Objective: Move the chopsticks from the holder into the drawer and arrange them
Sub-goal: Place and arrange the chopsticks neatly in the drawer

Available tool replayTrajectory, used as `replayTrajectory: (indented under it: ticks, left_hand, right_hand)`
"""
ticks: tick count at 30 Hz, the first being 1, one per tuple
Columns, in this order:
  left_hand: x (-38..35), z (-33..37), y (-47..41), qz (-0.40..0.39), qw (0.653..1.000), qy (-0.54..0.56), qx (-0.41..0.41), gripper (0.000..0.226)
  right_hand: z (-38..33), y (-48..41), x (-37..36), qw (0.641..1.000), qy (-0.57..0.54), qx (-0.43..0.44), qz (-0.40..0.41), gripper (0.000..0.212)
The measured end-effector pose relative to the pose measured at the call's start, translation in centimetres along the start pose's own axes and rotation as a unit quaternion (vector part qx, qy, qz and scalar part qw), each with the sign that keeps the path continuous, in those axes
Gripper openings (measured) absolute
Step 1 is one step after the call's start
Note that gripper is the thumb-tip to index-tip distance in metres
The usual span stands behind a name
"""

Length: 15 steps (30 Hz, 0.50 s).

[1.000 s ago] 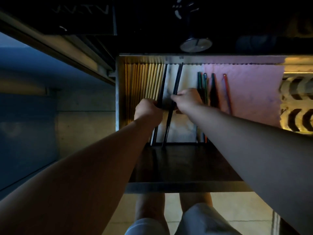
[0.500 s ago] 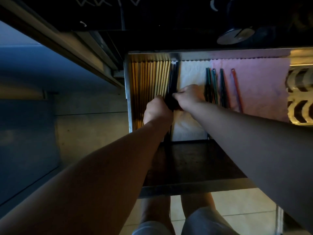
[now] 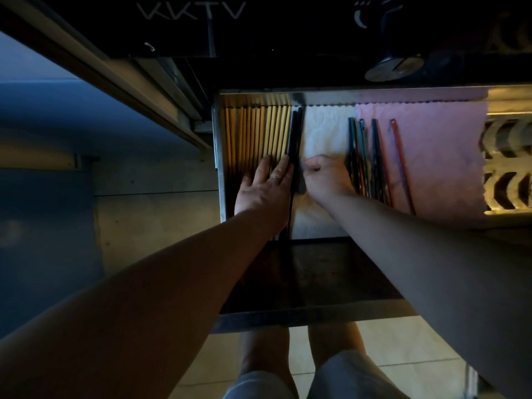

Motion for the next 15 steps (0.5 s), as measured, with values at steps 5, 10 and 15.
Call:
replayTrajectory:
  ticks: [5, 10, 15]
  left_hand:
    - [-0.3, -0.4, 0.2, -0.008, 1.000, 0.012, 0.017, 0.091]
    - [-0.5, -0.3, 0.2, 0.006, 1.000, 0.005, 0.002, 0.090]
    - [-1.1, 0.0, 0.4, -0.007, 1.000, -0.006, 0.002, 0.087]
  right_hand:
    - [0.7, 0.4, -0.1, 1.000, -0.001, -0.002, -0.018, 0.032]
    - [0.3, 1.0, -0.7, 0.999, 0.004, 0.007, -0.042, 0.033]
    - [0.3, 1.4, -1.8, 0.995, -0.023, 0.002, -0.097, 0.035]
Point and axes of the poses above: each hand's wrist, its own y-axis away from the middle knuckle, its own x-axis out of the back of the hand, z = x × y, the point moved 10 cm from there along -y, towards the middle knuckle, and after that the axes turned 14 degrees about -x, right-handed, at the moved point
